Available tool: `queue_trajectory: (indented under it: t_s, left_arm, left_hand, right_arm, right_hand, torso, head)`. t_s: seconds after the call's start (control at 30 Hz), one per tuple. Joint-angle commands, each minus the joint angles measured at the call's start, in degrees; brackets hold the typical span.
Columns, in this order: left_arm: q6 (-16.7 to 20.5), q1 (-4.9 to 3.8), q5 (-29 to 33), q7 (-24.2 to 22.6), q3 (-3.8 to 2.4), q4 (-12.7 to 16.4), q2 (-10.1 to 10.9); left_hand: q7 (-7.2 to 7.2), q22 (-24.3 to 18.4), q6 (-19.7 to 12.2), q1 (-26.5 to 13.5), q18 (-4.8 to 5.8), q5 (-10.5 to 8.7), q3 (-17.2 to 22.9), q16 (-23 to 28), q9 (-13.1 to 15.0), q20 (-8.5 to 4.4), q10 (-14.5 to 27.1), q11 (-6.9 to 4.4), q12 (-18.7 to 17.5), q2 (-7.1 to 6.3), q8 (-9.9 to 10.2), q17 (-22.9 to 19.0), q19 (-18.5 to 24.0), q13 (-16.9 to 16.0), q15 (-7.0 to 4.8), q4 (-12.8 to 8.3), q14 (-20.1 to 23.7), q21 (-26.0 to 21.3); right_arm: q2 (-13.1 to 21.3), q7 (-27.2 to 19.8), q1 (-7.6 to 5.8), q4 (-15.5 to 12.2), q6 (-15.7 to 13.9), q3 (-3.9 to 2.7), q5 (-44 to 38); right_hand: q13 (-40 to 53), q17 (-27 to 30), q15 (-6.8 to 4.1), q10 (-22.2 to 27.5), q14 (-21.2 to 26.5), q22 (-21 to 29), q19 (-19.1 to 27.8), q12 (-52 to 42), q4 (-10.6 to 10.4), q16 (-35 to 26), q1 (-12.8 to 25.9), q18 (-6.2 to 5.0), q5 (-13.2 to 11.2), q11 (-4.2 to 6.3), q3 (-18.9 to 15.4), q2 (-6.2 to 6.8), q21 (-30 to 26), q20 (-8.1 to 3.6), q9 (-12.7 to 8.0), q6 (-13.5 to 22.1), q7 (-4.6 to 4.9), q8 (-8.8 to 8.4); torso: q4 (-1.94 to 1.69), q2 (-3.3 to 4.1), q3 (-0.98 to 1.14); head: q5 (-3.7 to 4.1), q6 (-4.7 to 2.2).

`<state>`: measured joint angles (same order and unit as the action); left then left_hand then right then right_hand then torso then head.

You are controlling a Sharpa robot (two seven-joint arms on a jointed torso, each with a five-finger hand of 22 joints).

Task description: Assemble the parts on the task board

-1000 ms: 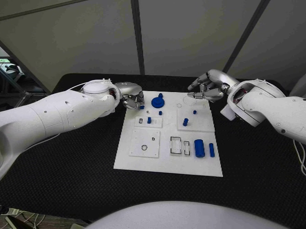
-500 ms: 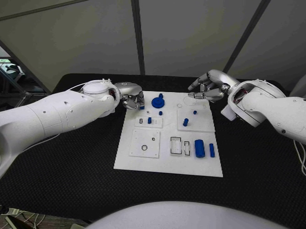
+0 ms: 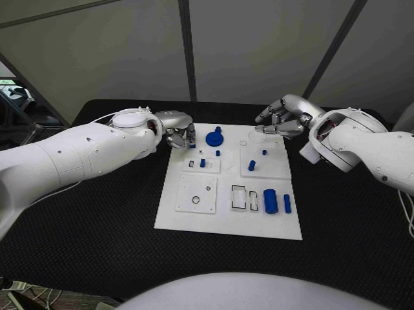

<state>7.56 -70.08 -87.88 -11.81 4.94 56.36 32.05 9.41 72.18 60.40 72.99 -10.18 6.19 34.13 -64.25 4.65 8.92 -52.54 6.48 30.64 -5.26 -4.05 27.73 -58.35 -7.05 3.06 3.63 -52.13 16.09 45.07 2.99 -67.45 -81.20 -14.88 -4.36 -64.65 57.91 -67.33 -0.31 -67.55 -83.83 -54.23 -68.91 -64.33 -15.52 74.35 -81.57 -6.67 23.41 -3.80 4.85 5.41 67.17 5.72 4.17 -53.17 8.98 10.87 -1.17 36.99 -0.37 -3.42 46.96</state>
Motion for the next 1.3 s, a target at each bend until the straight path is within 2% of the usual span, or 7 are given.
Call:
queue_trajectory:
  t_s: [0.03, 0.3, 0.53, 1.0, 1.3]
  left_arm:
    - [0.7, -0.09, 0.2, 0.4, -0.03, 0.2, 0.0]
    - [0.4, -0.09, 0.2, 0.8, -0.03, 0.3, 0.0]
    - [0.0, -0.09, 0.2, 0.9, -0.02, 0.4, 0.0]
    - [0.2, -0.09, 0.2, 1.1, -0.02, 0.4, 0.1]
    - [-0.2, -0.08, 0.2, 1.3, -0.02, 0.7, 0.2]
  left_hand:
    - [-0.04, -0.1, 0.4, -0.2, -0.21, -0.24, -0.3, -0.3, 0.1, 0.12, 0.2, 0.01, 0.4, -1.04, 0.2, 0.1, -0.3, -0.1, 0.04, -0.5, -0.1, -0.4]
    - [-0.05, -0.3, 0.7, -0.7, -0.2, -0.3, -1.2, -0.5, 0.1, 0.17, 0.1, 0.01, 0.6, -2.98, 0.2, 0.2, -0.6, -0.3, 0.06, -1.0, -0.2, -0.8]
    - [-0.06, -0.6, 0.8, -0.8, -0.2, -0.32, -2.1, -0.5, 0.2, 0.22, 0.1, 0.01, 0.8, -4.01, 0.2, 0.2, -0.7, -0.5, 0.08, -1.1, -0.2, -1.1]
    - [0.1, -1.2, 0.6, -2.0, -0.18, -0.22, -4.1, -0.5, 0.1, 0.39, 0.3, 0.15, 1.0, -5.37, 0.4, 0.3, -1.0, -0.7, 0.24, -0.4, -0.3, -1.8]
    - [0.02, -1.7, 0.8, -2.7, -0.22, -0.01, -5.4, -0.6, 0.1, 0.47, 0.3, 0.08, 1.4, -5.66, 0.3, 0.3, -1.3, -1.0, 0.25, 0.5, -0.4, -2.3]
  right_arm:
    - [0.0, -0.5, -0.07, -0.1, 0.2, -0.04, 0.1]
    - [0.1, -0.5, -0.06, -0.1, 0.3, -0.04, 0.1]
    - [0.1, -0.5, -0.06, -0.1, 0.3, -0.04, 0.1]
    - [0.1, -0.5, -0.05, -0.1, 0.2, -0.04, 0.1]
    - [0.2, -0.5, -0.05, -0.1, 0.3, -0.04, 0.1]
  right_hand:
    - [0.0, 0.0, -0.4, 0.0, -1.9, 0.0, -0.2, -0.2, -0.1, -0.3, 0.3, -0.57, 0.2, 0.06, 0.2, -0.4, -0.4, -0.15, -0.1, 0.1, -0.19, 0.37]
    - [0.0, 0.0, -0.4, 0.0, -1.9, 0.0, -0.2, -0.2, -0.1, -0.3, 0.3, -0.57, 0.2, 0.06, 0.2, -0.4, -0.4, -0.15, -0.1, 0.1, -0.19, 0.37]
    - [0.0, 0.0, -0.4, 0.0, -1.9, 0.0, -0.2, -0.2, -0.1, -0.3, 0.3, -0.57, 0.2, 0.06, 0.2, -0.4, -0.4, -0.15, -0.1, 0.1, -0.19, 0.37]
    - [0.0, 0.0, -0.4, 0.0, -1.9, 0.0, -0.2, -0.2, -0.1, -0.3, 0.3, -0.57, 0.2, 0.06, 0.2, -0.4, -0.4, -0.15, -0.1, 0.1, -0.19, 0.37]
    - [0.0, 0.0, -0.4, 0.0, -1.9, 0.0, -0.2, -0.2, -0.1, -0.3, 0.3, -0.57, 0.2, 0.06, 0.2, -0.4, -0.4, -0.15, -0.1, 0.1, -0.19, 0.37]
  torso:
    - [0.02, 0.01, 0.03]
    - [0.04, 0.02, 0.04]
    - [0.02, 0.03, 0.0]
    - [0.03, 0.03, 0.0]
    - [0.0, 0.02, 0.02]
  head:
    - [-0.05, -0.01]
    - [-0.03, -0.03]
    - [0.01, -0.06]
    - [-0.01, -0.02]
    - [-0.04, -0.02]
